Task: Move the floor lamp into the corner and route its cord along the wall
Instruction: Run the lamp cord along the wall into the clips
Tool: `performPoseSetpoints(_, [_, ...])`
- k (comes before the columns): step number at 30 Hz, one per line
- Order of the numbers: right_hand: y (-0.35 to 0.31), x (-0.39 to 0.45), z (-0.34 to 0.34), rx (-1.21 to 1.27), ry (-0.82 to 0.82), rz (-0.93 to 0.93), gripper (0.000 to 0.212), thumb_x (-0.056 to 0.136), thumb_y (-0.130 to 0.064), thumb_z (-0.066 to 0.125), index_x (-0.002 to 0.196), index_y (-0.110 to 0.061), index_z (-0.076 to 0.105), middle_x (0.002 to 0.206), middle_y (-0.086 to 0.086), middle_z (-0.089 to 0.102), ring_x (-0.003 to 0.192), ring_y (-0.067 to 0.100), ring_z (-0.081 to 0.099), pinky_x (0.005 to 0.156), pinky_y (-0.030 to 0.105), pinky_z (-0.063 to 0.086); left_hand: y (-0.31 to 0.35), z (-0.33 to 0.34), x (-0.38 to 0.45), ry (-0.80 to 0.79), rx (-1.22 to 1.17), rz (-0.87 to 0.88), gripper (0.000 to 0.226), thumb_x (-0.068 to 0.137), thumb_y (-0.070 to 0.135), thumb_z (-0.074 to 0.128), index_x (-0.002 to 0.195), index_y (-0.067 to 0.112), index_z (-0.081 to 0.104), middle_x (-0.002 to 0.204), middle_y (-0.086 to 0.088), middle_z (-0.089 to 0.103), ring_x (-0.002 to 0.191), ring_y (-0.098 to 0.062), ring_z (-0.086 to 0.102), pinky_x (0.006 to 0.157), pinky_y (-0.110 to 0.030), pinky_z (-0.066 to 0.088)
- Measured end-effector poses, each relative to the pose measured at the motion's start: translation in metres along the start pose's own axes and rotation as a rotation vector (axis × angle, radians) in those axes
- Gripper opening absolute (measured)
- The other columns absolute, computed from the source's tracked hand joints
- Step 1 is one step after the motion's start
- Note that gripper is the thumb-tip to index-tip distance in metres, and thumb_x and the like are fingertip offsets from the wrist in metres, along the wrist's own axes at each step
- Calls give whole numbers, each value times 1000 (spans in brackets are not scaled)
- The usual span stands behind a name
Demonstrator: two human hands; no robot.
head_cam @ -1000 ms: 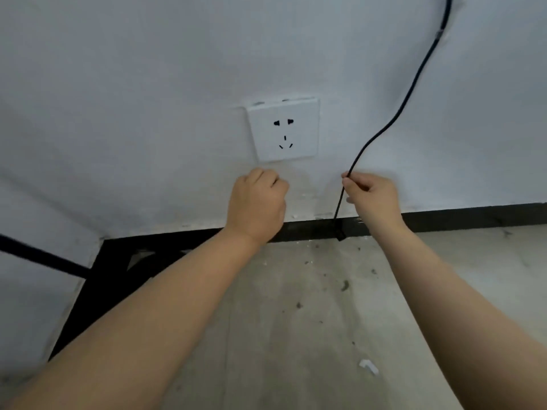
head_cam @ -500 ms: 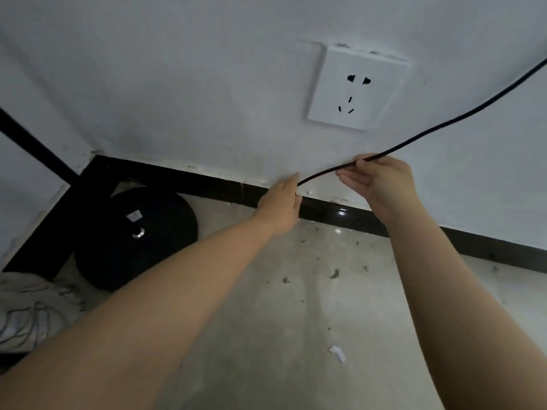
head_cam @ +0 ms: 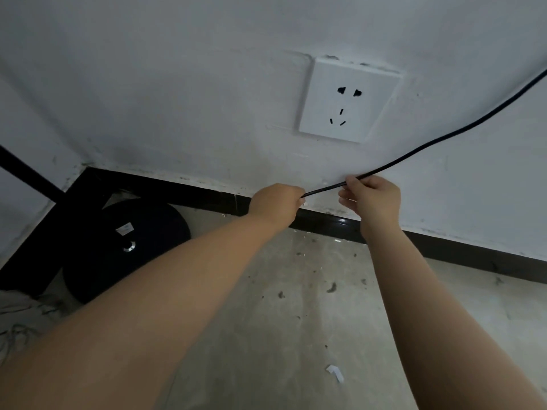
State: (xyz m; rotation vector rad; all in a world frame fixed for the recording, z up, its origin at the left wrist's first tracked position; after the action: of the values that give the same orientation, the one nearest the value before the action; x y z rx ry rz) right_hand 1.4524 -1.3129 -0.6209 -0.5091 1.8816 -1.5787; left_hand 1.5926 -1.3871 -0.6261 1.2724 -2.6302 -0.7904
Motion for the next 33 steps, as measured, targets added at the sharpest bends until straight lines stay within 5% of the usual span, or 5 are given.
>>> performPoseSetpoints(6, [-4, -1, -3, -219, 109, -197, 16, 84, -16, 58, 70, -8, 57, 63, 7, 60, 50, 10, 58, 48, 10, 51, 2, -3, 3, 123, 129, -24, 24, 101, 12, 39, 101, 1, 61, 90, -17, 66, 75, -27, 53, 56, -26, 30])
performPoseSetpoints(15, [-2, -1, -6, -370, 166, -309, 23, 86, -22, 54, 67, -12, 48, 52, -8, 48, 59, 27, 61, 64, 38, 50, 6, 11, 9, 154, 190, -46, 22, 100, 10, 39, 95, 3, 59, 52, 5, 27, 67, -20, 43, 40, -22, 13])
performPoseSetpoints(22, [-3, -1, -4, -371, 118, -297, 19, 88, -20, 52, 71, -10, 49, 55, -3, 50, 51, 9, 54, 68, 49, 57, 4, 21, 15, 63, 189, -102, 25, 101, 14, 38, 106, 2, 59, 104, -18, 65, 95, -33, 59, 62, -31, 35])
performPoseSetpoints(28, [11, 1, -3, -147, 132, -124, 15, 88, -15, 52, 80, -4, 58, 58, -1, 55, 47, 6, 55, 42, 10, 49, 6, 9, 10, 66, -39, 46, 24, 97, 12, 45, 88, -3, 62, 84, -25, 63, 76, -32, 53, 62, -35, 42])
performPoseSetpoints(33, [17, 3, -8, -56, 112, -54, 13, 85, -14, 57, 78, -5, 60, 54, 1, 55, 32, -2, 51, 35, 5, 43, 10, -1, 7, 179, 92, 102, 21, 92, 2, 50, 80, -4, 65, 77, -22, 67, 66, -22, 50, 55, -24, 26])
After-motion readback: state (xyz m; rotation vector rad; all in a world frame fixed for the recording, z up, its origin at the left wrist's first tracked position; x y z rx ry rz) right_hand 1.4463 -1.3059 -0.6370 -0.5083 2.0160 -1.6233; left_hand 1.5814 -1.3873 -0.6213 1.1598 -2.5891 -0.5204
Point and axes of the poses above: each hand's wrist, its own x-axis towards the middle knuckle, its own z-axis out of the palm, y = z × x, the point moved 8 cm from there along x, towards the middle knuckle
